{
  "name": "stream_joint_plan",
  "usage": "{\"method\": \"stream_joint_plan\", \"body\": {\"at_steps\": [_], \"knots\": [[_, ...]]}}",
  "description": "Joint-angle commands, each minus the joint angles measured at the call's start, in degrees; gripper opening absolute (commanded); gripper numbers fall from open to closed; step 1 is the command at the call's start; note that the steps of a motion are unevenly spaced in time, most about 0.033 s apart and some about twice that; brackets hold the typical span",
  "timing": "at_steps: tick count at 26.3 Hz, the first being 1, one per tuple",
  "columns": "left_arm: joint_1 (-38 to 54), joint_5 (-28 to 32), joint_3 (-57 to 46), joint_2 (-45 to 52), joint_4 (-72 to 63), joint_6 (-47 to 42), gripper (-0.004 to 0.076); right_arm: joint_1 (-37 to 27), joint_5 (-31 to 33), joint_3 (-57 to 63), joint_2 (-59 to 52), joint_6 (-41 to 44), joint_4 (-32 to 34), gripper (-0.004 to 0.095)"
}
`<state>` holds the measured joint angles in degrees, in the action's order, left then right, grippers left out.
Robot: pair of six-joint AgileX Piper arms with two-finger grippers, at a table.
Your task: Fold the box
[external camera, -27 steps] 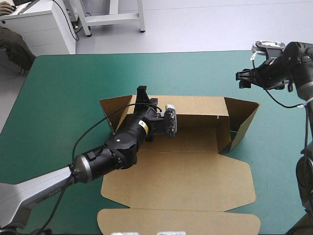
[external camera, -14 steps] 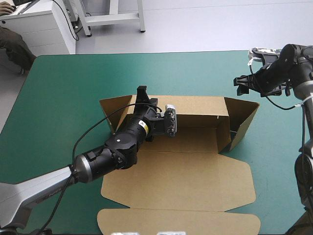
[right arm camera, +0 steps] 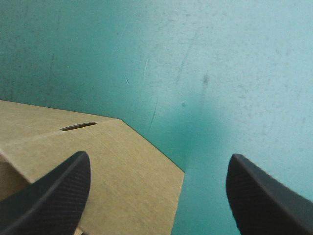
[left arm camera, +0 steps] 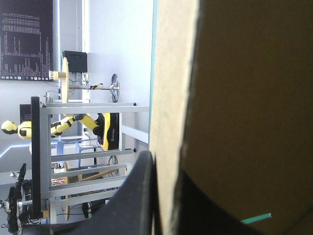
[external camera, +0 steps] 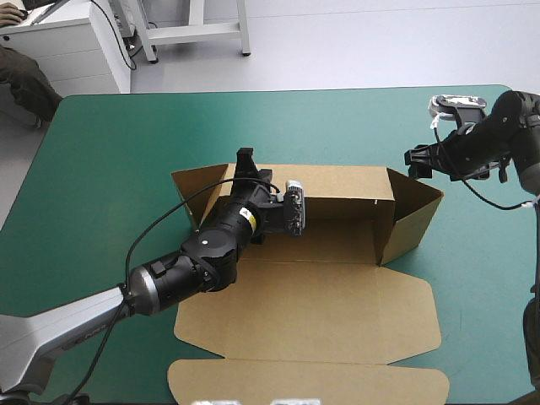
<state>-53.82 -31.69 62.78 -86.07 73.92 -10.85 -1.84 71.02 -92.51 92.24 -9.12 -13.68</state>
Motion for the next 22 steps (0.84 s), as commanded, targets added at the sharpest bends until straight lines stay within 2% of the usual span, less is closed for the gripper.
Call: {"method": "stream_joint_plan", "body": {"at_steps": [1, 8, 14, 22], "knots": [[0.0, -3.8, 0.9, 1.1, -1.0, -1.8, -0.0008, -0.5, 0.8, -1.3, -3.7, -1.4, -3.2, 0.0714], [0.0, -3.8, 0.9, 1.1, -0.9, -2.8, -0.0008, -0.5, 0.8, 0.1, -4.0, -1.7, -1.3, 0.0714], [0.0, -3.8, 0.9, 1.1, -0.7, -4.4, -0.0008, -0.5, 0.3, 7.9, -5.5, -4.1, -3.2, 0.0714], [0.0, -3.8, 0.9, 1.1, -0.8, -4.6, -0.0008, -0.5, -9.1, 19.5, -15.0, -10.3, -6.9, 0.0714]]}}
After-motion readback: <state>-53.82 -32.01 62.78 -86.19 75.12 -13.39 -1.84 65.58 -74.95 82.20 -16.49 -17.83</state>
